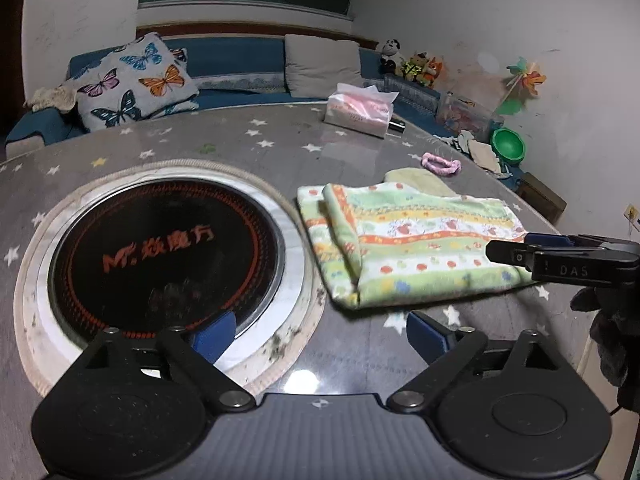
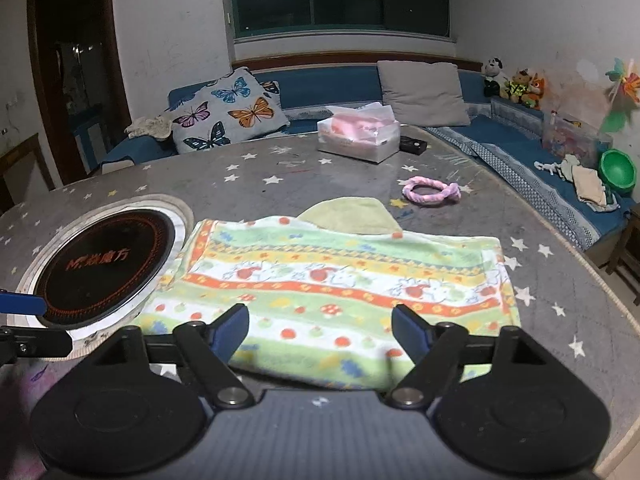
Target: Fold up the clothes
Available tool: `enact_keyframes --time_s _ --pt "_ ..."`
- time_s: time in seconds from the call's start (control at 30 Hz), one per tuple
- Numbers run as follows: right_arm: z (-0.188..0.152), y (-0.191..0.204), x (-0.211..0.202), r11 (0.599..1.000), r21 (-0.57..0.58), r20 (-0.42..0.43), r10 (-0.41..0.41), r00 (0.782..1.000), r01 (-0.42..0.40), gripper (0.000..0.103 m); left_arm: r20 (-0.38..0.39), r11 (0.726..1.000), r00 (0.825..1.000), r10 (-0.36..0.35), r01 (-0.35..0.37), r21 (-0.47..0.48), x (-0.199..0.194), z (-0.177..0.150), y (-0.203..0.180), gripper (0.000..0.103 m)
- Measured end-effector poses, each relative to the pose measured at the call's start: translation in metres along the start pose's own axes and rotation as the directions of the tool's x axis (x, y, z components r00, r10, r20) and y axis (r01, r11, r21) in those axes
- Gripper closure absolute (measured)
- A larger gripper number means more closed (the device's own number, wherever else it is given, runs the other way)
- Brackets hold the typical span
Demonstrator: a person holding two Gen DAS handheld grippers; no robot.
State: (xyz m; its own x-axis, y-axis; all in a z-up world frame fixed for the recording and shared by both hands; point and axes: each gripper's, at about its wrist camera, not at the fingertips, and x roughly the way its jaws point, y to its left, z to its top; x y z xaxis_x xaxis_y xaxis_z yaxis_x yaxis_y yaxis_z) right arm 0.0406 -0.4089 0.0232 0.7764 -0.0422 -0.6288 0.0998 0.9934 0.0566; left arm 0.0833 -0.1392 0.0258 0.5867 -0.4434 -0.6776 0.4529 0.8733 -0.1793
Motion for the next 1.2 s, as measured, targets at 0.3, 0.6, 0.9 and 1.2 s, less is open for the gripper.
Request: enact_keyframes --time_s 0.3,0.6,0.9,1.2 --pt "-0.010 0.017 -0.010 1.000 -0.010 0.005 -0.024 1.000 0.024 0.003 0.013 1.000 1.000 0.015 -0.015 0.008 -0.007 -0.008 -0.007 0.000" --pt "-0.026 0.030 -0.018 0.998 -0.006 0.006 -0.056 0.998 0.056 0.000 0.025 1.000 0.999 0.024 -0.024 0.013 -0.010 -0.017 -0.012 0.000" --pt "-0.044 0.031 -0.025 0.996 0.067 -0.002 -0.056 0.998 0.056 0.000 0.016 1.000 1.000 -0.006 0.006 -0.004 -0.010 -0.024 -0.015 0.000" --pt "-0.057 0.030 -0.024 0.994 0.084 -0.023 -0.072 0.997 0.073 0.000 -0.007 0.999 0.999 0.045 -0.045 0.027 -0.007 -0.031 -0.021 0.000"
